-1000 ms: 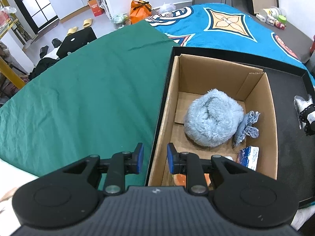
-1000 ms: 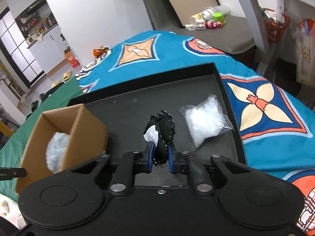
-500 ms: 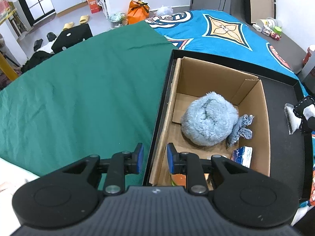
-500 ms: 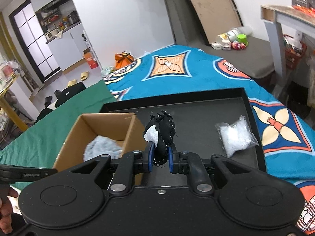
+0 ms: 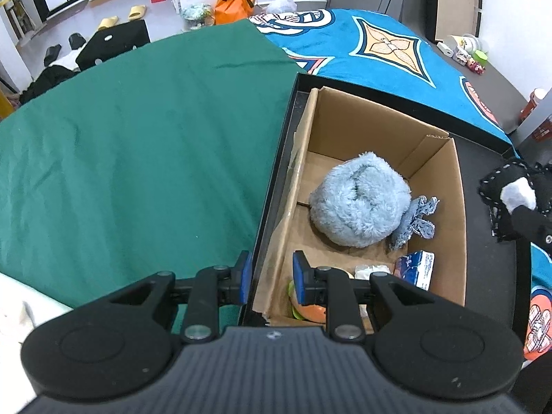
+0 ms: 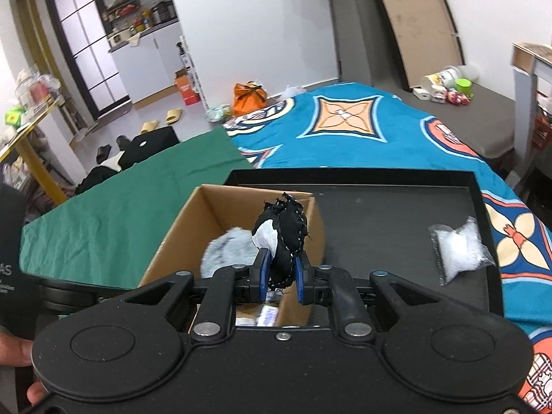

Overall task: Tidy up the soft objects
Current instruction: 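Grasp the black-and-white plush with the right tool and lift it toward the box, then lower the black-and-white plush into the box and open the right tool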

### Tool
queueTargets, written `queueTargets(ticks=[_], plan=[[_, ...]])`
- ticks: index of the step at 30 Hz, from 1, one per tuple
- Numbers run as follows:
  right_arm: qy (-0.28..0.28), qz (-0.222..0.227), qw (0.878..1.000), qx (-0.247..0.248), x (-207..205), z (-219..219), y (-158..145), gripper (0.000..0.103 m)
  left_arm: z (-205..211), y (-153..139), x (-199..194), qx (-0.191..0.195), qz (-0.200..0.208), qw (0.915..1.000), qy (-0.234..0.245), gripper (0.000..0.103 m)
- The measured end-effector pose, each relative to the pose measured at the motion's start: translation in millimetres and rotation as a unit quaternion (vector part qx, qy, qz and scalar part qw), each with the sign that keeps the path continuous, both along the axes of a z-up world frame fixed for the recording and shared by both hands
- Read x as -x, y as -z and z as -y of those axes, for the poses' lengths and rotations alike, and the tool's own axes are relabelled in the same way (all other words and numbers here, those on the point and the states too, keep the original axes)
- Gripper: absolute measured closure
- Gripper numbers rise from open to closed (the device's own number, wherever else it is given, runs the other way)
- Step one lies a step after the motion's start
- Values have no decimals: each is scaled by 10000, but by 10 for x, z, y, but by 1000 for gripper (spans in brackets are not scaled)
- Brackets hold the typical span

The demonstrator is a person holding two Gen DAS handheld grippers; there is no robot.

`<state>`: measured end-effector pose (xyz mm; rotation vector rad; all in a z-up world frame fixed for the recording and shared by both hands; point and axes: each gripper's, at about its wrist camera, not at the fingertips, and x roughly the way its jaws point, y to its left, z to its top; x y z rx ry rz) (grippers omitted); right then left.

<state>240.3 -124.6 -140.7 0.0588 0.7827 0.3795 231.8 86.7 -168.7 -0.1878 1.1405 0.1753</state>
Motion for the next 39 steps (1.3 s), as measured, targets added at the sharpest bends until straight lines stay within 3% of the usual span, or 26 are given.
queueTargets(ticks=[9, 12, 19, 24, 29, 39], plan=[[-251, -30, 9996, 131, 38, -321, 3, 87, -76, 151, -74, 335, -359, 9988, 52, 84], [-315, -46, 9994, 155, 44, -399, 13, 87, -111, 178, -71, 386, -346, 9986, 46, 91], [-449, -83, 9989, 112, 69, -553, 25, 87, -129, 182, -51, 412, -245, 9988, 51, 91], [-807, -210, 9965, 50, 98, -653, 71, 76, -166, 183, -49, 506, -222, 9985, 21, 91], [-651, -505, 9966, 6, 100, -544, 142, 70, -196, 180, -36, 583, -241, 9980, -46, 90], [-241, -531, 9983, -25, 94, -109, 162, 65, -68, 84, -6, 184, -139, 9997, 24, 87]])
